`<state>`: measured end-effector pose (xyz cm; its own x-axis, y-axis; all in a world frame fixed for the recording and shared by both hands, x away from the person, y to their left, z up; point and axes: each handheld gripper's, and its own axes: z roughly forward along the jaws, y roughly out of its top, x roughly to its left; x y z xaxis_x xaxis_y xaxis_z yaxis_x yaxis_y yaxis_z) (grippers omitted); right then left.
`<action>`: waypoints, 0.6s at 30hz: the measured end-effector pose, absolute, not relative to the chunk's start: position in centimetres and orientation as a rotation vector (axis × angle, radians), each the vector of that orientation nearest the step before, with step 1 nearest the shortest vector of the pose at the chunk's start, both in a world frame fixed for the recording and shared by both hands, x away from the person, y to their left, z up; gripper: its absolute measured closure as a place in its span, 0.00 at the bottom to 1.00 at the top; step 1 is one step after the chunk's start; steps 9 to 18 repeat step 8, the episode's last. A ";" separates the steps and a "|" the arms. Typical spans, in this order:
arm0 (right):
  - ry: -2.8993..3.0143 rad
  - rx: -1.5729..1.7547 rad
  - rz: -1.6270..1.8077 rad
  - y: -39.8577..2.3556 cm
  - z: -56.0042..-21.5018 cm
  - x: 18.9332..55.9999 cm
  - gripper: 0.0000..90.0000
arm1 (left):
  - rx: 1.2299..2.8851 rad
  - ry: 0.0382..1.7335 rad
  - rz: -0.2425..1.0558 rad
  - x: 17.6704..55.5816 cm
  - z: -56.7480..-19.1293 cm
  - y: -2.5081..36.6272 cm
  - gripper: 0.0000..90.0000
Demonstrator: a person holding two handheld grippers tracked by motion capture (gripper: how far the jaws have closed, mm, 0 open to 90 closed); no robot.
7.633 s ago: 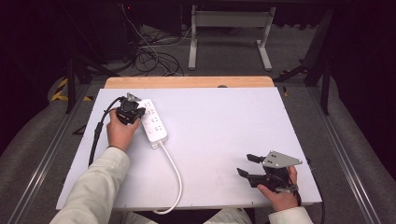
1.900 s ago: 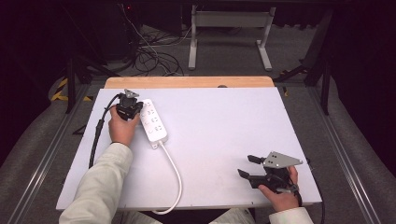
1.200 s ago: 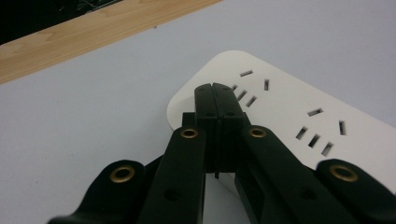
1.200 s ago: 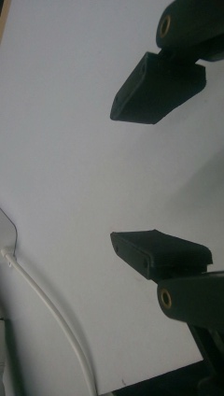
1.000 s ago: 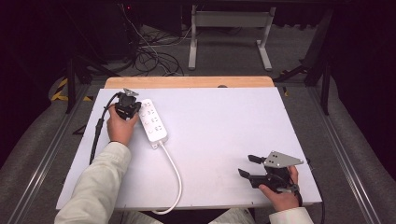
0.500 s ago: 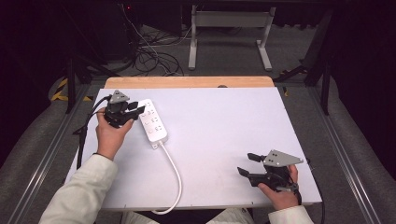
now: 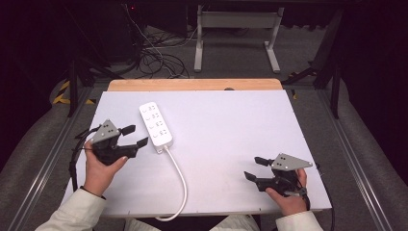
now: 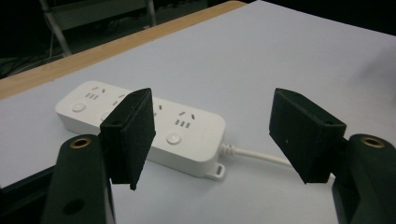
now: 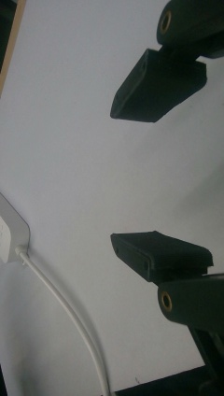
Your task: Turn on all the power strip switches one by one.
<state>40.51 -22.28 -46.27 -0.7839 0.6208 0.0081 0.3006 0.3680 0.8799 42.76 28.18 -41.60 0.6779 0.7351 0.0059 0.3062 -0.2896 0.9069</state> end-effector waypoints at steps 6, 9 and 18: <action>2.304 0.812 1.392 -22.4 -46.2 40.5 0.38 | 1.913 0.727 0.536 40.1 -43.4 28.9 0.33; 2.303 0.814 1.391 -22.4 -46.2 40.5 0.38 | 1.949 0.702 0.568 39.5 -44.6 29.0 0.37; 2.303 0.814 1.391 -22.4 -46.2 40.5 0.38 | 1.949 0.702 0.568 39.5 -44.6 29.0 0.37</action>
